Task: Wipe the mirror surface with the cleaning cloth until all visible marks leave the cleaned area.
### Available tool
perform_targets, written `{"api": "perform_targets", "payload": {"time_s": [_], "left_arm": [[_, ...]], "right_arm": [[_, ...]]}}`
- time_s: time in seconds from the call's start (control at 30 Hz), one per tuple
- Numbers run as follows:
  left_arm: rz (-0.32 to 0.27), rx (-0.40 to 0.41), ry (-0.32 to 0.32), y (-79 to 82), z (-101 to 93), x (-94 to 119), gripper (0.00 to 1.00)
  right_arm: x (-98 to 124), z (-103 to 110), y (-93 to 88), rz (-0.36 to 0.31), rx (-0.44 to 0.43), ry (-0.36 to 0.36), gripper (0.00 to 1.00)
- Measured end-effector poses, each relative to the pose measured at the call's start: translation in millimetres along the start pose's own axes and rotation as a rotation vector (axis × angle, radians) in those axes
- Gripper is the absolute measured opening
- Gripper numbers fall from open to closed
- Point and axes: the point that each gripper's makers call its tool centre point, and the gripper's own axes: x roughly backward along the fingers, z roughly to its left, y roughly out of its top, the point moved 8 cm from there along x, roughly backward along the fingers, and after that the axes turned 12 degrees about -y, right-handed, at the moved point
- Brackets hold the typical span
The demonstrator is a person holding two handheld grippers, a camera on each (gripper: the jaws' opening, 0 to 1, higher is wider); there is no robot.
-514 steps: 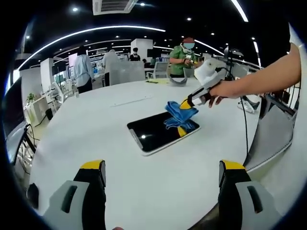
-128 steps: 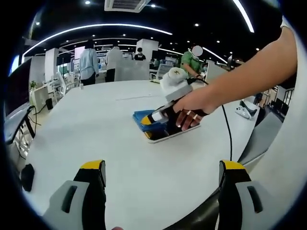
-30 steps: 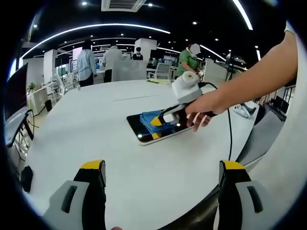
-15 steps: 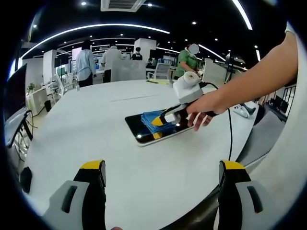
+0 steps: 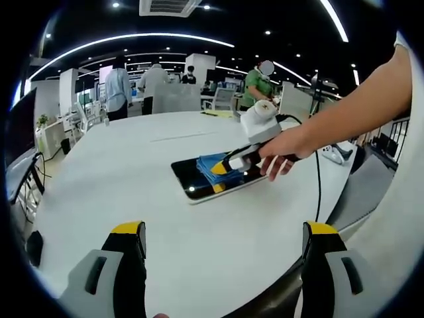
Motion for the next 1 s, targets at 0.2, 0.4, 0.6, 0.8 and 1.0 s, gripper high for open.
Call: {"api": "perform_targets", "payload": {"time_s": [0.2, 0.4, 0.6, 0.8, 1.0], "left_arm": [[-0.001, 0.001, -0.002, -0.3, -1.1, -0.4, 0.99], [0.002, 0.003, -0.001, -1.1, -0.7, -0.4, 0.99], [0.007, -0.002, 0.001, -1.3, 0.8, -0.3, 0.99], [0.007, 0.001, 0.003, -1.8, 2.4, 0.1, 0.99], [0.015, -0.001, 0.007, -3.7, 3.6, 0.2, 0.99]], "right_arm": [[-1.8, -5.9, -1.3, 0.001, 0.001, 0.001, 0.33], [-1.3, -8.9, -1.9, 0.002, 0.004, 0.004, 0.33], [-1.6, -12.7, -3.4, 0.002, 0.004, 0.004, 0.33], [-1.8, -17.9, -5.3, 0.003, 0.003, 0.004, 0.33], [0.7, -20.8, -6.7, 0.004, 0.000, -0.001, 0.33]]}}
